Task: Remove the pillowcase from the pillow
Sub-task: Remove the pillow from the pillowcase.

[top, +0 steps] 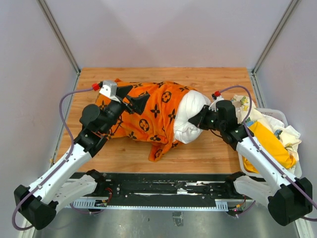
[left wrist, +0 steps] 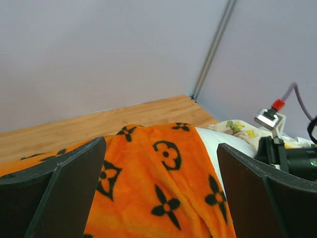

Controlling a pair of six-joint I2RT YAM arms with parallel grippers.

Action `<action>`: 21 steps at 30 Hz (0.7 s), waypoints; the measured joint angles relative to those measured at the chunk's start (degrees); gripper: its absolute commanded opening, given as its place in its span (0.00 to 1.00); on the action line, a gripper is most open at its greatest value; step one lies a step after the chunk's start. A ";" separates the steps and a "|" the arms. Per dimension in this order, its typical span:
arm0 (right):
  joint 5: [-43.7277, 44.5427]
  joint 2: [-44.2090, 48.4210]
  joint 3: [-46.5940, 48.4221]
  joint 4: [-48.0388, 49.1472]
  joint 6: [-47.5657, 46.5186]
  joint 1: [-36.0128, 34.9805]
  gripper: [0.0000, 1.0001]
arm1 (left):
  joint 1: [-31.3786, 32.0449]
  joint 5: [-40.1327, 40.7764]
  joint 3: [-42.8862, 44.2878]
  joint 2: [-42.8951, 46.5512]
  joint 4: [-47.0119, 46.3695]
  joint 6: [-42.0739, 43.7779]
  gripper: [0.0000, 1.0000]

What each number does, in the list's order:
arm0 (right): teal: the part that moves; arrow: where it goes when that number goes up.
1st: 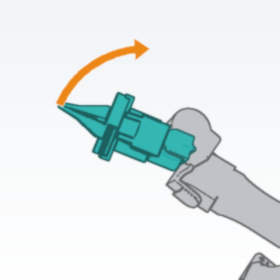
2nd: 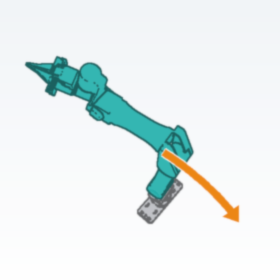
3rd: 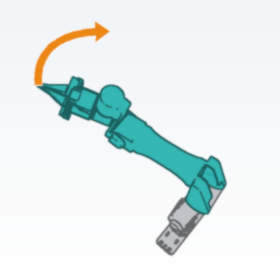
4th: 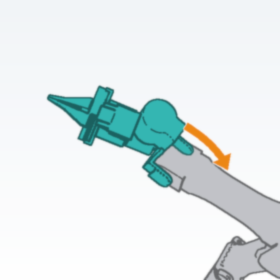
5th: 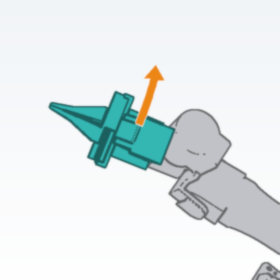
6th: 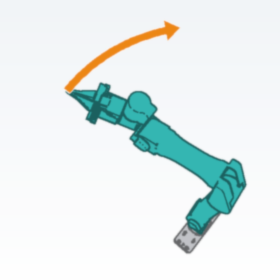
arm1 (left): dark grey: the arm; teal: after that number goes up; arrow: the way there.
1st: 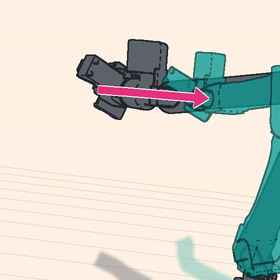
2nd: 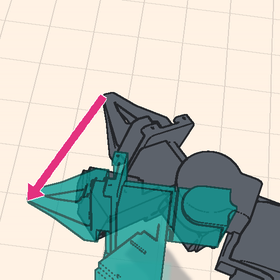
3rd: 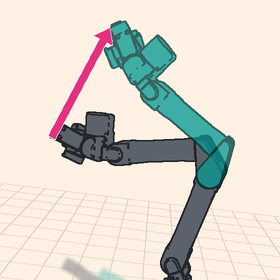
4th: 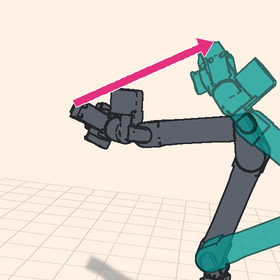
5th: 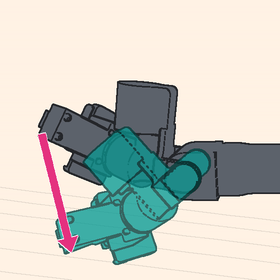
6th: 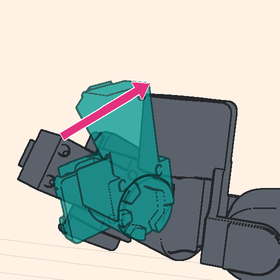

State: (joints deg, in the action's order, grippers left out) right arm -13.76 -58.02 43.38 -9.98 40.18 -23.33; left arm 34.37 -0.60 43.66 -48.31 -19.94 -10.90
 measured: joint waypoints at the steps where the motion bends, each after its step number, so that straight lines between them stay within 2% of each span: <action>1: -0.22 -0.07 0.00 0.00 -0.02 0.07 0.01 | -1.57 -0.66 1.20 -1.33 0.76 -1.05 0.99; 11: -1.29 -1.73 0.00 -0.24 -0.85 0.50 0.01 | -11.54 -4.11 9.27 -11.30 7.41 -7.04 0.99; 15: -1.29 -2.01 0.02 -0.22 -1.31 0.55 0.01 | -14.10 -1.46 11.54 -14.60 10.27 -7.13 0.99; 21: -1.81 -3.76 0.07 -0.11 -1.66 0.63 0.01 | -14.69 3.65 10.86 -20.31 12.44 -6.45 0.99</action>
State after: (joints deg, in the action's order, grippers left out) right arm -15.57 -61.78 43.44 -10.09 38.52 -22.70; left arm 19.68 3.05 54.52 -68.62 -7.51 -17.34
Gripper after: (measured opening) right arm 0.110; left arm 0.993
